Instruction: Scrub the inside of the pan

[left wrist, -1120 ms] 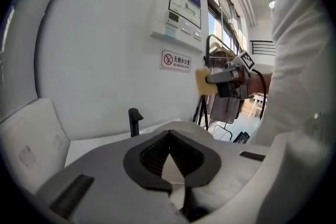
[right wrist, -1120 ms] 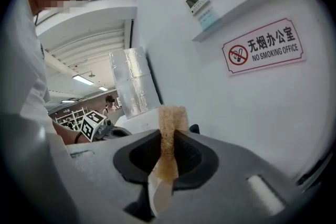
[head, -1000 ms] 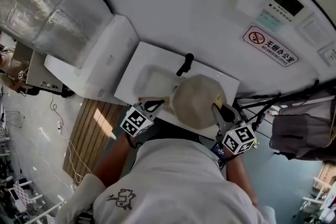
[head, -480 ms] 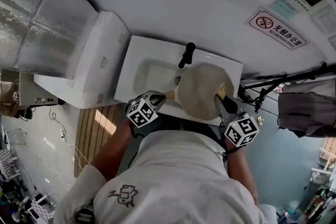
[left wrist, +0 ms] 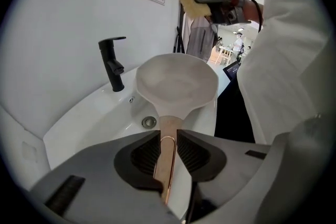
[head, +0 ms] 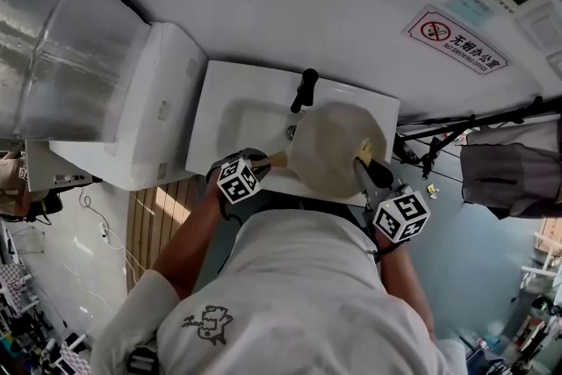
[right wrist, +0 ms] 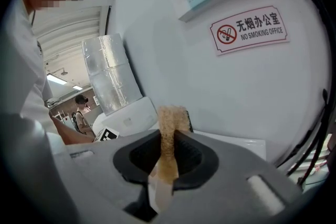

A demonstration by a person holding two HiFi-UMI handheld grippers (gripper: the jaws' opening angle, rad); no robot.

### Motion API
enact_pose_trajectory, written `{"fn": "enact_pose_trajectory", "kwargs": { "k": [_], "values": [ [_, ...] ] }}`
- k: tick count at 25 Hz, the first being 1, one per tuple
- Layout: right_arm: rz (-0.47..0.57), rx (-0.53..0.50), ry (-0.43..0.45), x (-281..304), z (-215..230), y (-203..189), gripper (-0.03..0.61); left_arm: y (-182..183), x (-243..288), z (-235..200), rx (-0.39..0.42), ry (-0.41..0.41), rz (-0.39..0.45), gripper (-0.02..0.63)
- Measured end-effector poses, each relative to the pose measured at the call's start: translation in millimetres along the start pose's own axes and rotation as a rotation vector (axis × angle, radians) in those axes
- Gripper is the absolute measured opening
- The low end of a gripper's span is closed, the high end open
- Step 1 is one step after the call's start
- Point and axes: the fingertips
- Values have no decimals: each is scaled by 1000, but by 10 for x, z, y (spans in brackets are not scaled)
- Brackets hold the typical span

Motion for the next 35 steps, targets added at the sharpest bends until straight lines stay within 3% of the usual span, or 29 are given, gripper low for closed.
{"fn": "enact_pose_trajectory", "kwargs": {
  "k": [11,24,35],
  "values": [
    [-29,-10,-9,88,46,41,58,-357,312,52,-13,-97,-117,184],
    [-45,-5,-18,214,191,41,58,-447,490,61,43,-148,-173,164],
    [-73,55,-109,546,642,-99,58,-319,360,160,34,-193,-195,159]
  ]
}}
Point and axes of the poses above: the fingertips, and each gripper's own axes: x forward along the fingers, z to its right, y out of its top, and after that the axes turned 9 degrees about x, right-handed
